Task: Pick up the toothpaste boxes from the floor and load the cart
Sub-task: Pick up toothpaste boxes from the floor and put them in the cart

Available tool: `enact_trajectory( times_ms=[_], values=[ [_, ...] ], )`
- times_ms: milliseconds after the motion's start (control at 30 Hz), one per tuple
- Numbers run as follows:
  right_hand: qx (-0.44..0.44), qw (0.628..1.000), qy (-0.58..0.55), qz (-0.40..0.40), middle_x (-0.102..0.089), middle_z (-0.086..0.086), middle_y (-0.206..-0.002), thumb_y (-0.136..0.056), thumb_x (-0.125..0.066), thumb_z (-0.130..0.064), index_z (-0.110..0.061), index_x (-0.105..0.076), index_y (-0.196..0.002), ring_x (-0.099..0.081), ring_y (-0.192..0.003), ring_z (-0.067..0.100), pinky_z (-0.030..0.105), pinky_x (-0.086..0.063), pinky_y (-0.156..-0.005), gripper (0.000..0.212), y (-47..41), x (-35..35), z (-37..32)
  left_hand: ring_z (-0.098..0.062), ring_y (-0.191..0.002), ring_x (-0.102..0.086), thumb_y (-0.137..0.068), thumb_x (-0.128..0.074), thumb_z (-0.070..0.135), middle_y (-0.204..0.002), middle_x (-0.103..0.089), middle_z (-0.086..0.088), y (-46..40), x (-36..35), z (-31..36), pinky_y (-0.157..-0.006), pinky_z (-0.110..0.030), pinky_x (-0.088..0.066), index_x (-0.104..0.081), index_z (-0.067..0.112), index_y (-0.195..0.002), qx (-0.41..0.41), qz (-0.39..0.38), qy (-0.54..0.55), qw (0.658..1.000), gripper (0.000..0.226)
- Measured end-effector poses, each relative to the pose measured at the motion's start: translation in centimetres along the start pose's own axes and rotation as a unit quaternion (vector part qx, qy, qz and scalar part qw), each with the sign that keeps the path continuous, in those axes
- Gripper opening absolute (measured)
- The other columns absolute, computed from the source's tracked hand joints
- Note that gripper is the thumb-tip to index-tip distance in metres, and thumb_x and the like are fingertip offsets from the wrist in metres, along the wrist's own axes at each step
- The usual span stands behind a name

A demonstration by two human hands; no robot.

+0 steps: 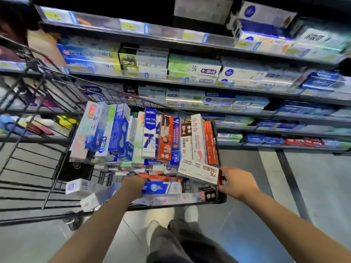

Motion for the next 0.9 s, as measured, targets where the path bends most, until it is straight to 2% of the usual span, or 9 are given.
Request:
enact_trajectory(
  times_ms=[100,167,300,400,533,700,900],
  values=[
    [0.025,1.0,0.01,-0.002,-0.059,-0.002,-0.121,-0.082,-0.06,-0.045,-0.024,-0.047,-0.126,-0.059,-0.107,0.019,0.031,-0.05,-0.08,0.051,-1.1,-0.6,-1.9,-0.025,-0.121,-0.052,-0.087,-0.063,0.032,-0.133,-0.055,-0.005,0.1,-0.6,-0.8,-0.098,-0.038,-0.044,-0.04,0.022,-0.14,-0.015,0.007,0.032,0.999,0.059],
    [0.049,0.999,0.014,-0.007,-0.058,-0.001,-0.123,-0.083,-0.06,-0.044,-0.023,-0.044,-0.131,-0.058,-0.11,0.02,0.033,-0.051,-0.083,0.055,-1.7,-0.9,-3.5,-0.024,-0.119,-0.054,-0.085,-0.064,0.029,-0.13,-0.056,-0.005,1.1,-0.8,-2.3,-0.096,-0.035,-0.046,-0.044,0.021,-0.135,-0.002,0.013,0.064,0.998,0.054],
    [0.11,0.993,0.033,-0.004,-0.057,0.004,-0.123,-0.084,-0.061,-0.042,-0.017,-0.045,-0.128,-0.056,-0.111,0.023,0.035,-0.049,-0.085,0.053,-3.3,-1.3,-7.4,-0.02,-0.113,-0.058,-0.086,-0.062,0.025,-0.125,-0.061,-0.001,5.0,-0.4,-6.5,-0.09,-0.029,-0.048,-0.05,0.026,-0.13,0.079,0.047,0.181,0.979,0.046],
    [0.153,0.987,0.045,-0.009,-0.057,0.005,-0.122,-0.084,-0.062,-0.042,-0.017,-0.045,-0.127,-0.056,-0.111,0.024,0.039,-0.051,-0.088,0.053,-4.6,-2.2,-10.4,-0.023,-0.113,-0.057,-0.089,-0.057,0.038,-0.127,-0.06,-0.003,9.2,-0.1,-9.7,-0.093,-0.033,-0.049,-0.053,0.021,-0.127,0.154,0.075,0.231,0.958,0.041],
    [0.195,0.978,0.067,-0.015,-0.055,0.009,-0.125,-0.087,-0.06,-0.038,-0.013,-0.043,-0.128,-0.053,-0.113,0.027,0.037,-0.048,-0.085,0.051,-6.3,-4.1,-14.3,-0.019,-0.119,-0.053,-0.087,-0.061,0.039,-0.134,-0.053,0.001,14.6,-0.8,-12.3,-0.094,-0.031,-0.046,-0.043,0.024,-0.136,0.193,0.11,0.23,0.947,0.055],
    [0.201,0.978,0.057,-0.009,-0.052,0.009,-0.128,-0.089,-0.059,-0.034,-0.012,-0.044,-0.127,-0.051,-0.117,0.026,0.036,-0.046,-0.088,0.047,-8.0,-6.6,-16.7,-0.017,-0.117,-0.053,-0.089,-0.053,0.05,-0.133,-0.053,0.004,18.6,-1.2,-13.3,-0.091,-0.031,-0.048,-0.043,0.026,-0.137,0.225,0.149,0.232,0.935,0.054],
    [0.207,0.978,0.017,0.031,-0.046,0.008,-0.134,-0.092,-0.053,-0.048,-0.014,-0.042,-0.134,-0.048,-0.119,0.026,0.039,-0.043,-0.096,0.055,-7.9,-6.5,-16.3,-0.017,-0.125,-0.049,-0.092,-0.051,0.047,-0.142,-0.048,0.001,19.4,0.2,-13.0,-0.101,-0.03,-0.042,-0.037,0.02,-0.143,0.225,0.161,0.213,0.937,0.06]
  ],
)
Point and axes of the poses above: each hand's wrist, its own y-axis away from the middle knuckle, its own x-axis out of the back of the hand, z = x × y, the point moved 5 cm from there along -y, towards the middle knuckle
